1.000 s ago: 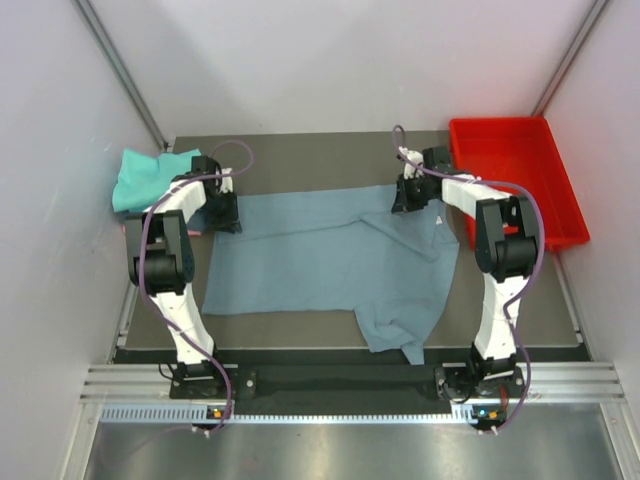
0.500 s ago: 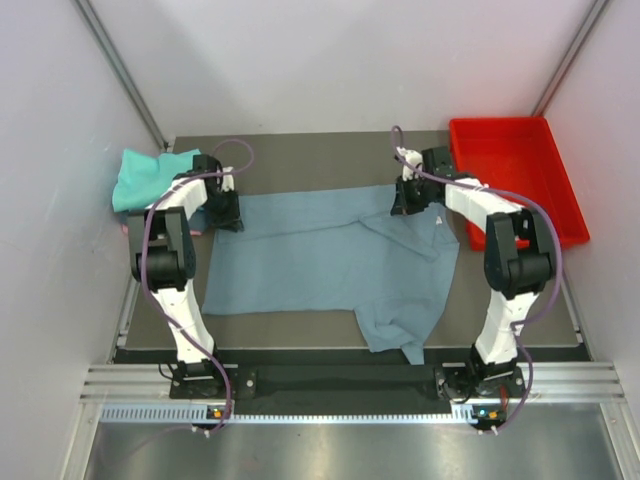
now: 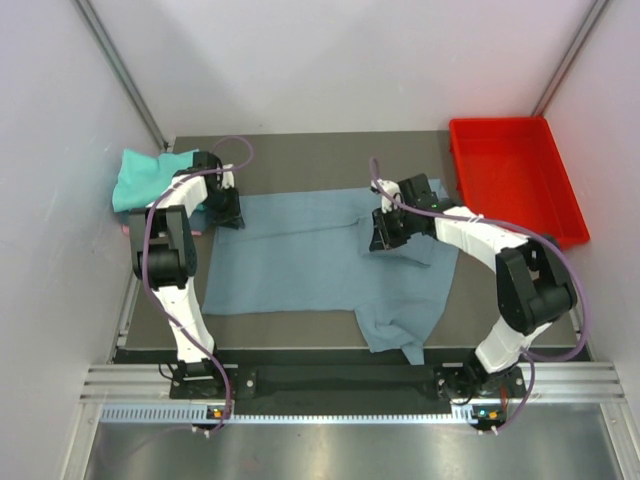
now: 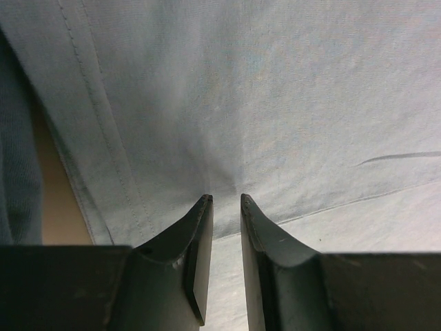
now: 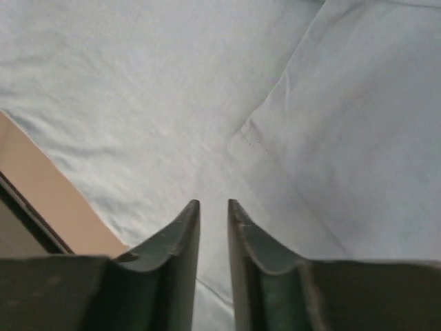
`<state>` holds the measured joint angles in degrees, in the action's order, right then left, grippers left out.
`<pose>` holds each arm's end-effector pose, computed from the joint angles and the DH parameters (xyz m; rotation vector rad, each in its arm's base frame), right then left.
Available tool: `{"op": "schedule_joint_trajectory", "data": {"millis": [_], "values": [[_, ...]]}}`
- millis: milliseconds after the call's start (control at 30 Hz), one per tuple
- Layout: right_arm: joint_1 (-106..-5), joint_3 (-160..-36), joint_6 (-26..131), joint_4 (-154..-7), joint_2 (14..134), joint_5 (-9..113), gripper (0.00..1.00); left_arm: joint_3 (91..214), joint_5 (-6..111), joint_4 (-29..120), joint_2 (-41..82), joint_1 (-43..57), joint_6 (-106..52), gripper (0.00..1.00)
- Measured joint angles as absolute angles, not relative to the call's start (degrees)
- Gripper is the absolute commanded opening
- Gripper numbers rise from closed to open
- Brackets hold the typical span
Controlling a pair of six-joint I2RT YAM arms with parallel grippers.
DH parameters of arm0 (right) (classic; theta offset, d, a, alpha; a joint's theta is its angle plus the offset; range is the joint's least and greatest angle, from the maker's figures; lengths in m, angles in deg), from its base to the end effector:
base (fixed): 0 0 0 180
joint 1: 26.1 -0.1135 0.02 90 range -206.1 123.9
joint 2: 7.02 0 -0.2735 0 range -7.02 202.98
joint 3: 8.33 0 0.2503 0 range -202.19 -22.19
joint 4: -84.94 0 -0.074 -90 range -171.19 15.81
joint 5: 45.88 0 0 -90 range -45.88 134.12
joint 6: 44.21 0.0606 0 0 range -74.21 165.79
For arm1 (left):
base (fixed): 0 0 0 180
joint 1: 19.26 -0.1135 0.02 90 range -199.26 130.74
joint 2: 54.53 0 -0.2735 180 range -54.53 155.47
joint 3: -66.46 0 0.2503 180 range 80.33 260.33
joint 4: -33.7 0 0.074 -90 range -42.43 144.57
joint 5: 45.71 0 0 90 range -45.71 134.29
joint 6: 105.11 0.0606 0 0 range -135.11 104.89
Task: Fold and stack the t-shirts
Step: Fold the tshirt
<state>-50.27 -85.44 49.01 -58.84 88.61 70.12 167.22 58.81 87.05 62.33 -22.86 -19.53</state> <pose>0.3160 0.1710 0.2013 -0.6468 2.4704 0.7629 0.4307 0.0119 0.1639 -0.1296 2.7618 -0.3557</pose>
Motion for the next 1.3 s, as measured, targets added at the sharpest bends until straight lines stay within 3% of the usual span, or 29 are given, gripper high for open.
{"op": "schedule_joint_trajectory", "data": {"millis": [367, 533, 700, 933, 1167, 1300], "values": [[-44.7, -86.9, 49.8, -59.9, 84.7, 65.8, 0.40, 168.7, 57.1, 88.8, 62.9, -22.9, -19.4, 0.28], [-39.6, -91.9, 49.0, -62.4, 90.4, 62.1, 0.44, 174.4, 54.2, 89.2, 65.7, -22.9, -18.8, 0.30], [-35.5, -99.4, 47.8, -63.3, 99.0, 59.2, 0.47, 180.0, 50.5, 89.3, 68.2, -22.9, -17.5, 0.40], [-33.0, -106.6, 45.3, -63.9, 105.0, 56.8, 0.48, 185.5, 44.3, 89.7, 71.3, -22.9, -16.1, 0.46], [-32.9, -108.3, 44.1, -64.5, 107.6, 56.0, 0.48, 188.3, 41.5, 90.5, 75.5, -22.5, -14.5, 0.42], [-32.8, -108.6, 43.3, -64.5, 108.8, 54.9, 0.48, 188.9, 41.3, 90.9, 76.3, -22.4, -14.2, 0.32]]}}
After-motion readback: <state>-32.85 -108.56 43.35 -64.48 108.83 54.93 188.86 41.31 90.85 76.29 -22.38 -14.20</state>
